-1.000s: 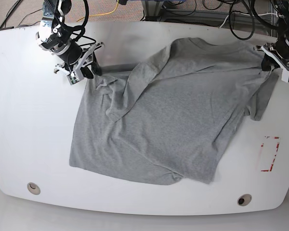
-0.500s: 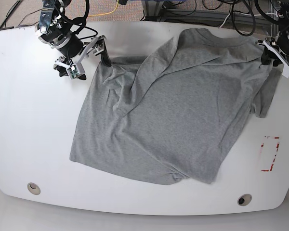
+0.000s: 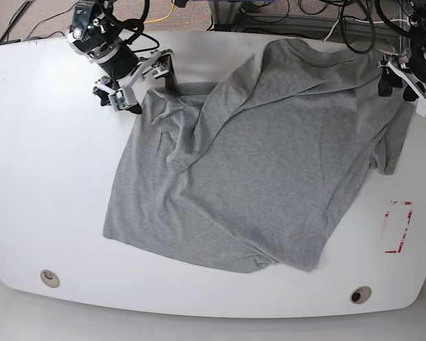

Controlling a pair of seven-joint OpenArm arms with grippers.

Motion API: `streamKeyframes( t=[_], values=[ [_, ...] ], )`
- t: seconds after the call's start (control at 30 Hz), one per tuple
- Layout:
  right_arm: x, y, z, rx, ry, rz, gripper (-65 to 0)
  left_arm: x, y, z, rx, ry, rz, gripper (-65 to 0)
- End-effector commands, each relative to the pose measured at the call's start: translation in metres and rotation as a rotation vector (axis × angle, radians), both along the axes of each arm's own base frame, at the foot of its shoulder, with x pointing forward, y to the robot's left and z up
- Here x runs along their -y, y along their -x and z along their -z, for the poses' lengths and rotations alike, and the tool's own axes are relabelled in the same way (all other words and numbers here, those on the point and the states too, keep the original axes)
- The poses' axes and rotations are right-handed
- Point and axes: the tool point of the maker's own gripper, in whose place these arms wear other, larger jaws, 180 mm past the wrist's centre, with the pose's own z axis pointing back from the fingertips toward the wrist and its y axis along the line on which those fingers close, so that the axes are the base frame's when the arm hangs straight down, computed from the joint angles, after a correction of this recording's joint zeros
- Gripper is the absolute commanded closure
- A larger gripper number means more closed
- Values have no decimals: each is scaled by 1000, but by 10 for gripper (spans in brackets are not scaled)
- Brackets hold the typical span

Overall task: Layout the t-shirt on the table in an organized manner, then fold the t-shirt properly
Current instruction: 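Open both grippers and move the right gripper to the collar edge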

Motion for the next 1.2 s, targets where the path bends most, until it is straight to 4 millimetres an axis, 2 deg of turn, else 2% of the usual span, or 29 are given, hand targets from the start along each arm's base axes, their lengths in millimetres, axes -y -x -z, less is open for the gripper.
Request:
streamKeyframes(
  t=[0.0,0.17,0.33,0.43,0.57,0.9,1.17],
  values=[
    [-36,1,-11,33,-86,-57,-552,-11,-11,-21,75,-21,-15,-375],
    [-79,17,-6,-7,-150,-168,-544,-21,-24,-41,155,-23,-50,-374],
    [-99,27,2,-38,-171,-243,-541,-31,-42,-63,235,-46,-62,-374],
    [-104,18,3,-28,-175,-258,-541,-33,-50,-71,256,-60,-52,-374],
    [-104,18,18,-66,-171,-273,-541,-34,-59,-79,290,-60,-52,-374],
    [-119,7,24,-53,-143,-387,-539,-37,-67,-89,330,-67,-61,-374],
    [-118,-5,44,-97,-139,-387,-537,-50,-67,-102,346,-110,-69,-374]
  ],
)
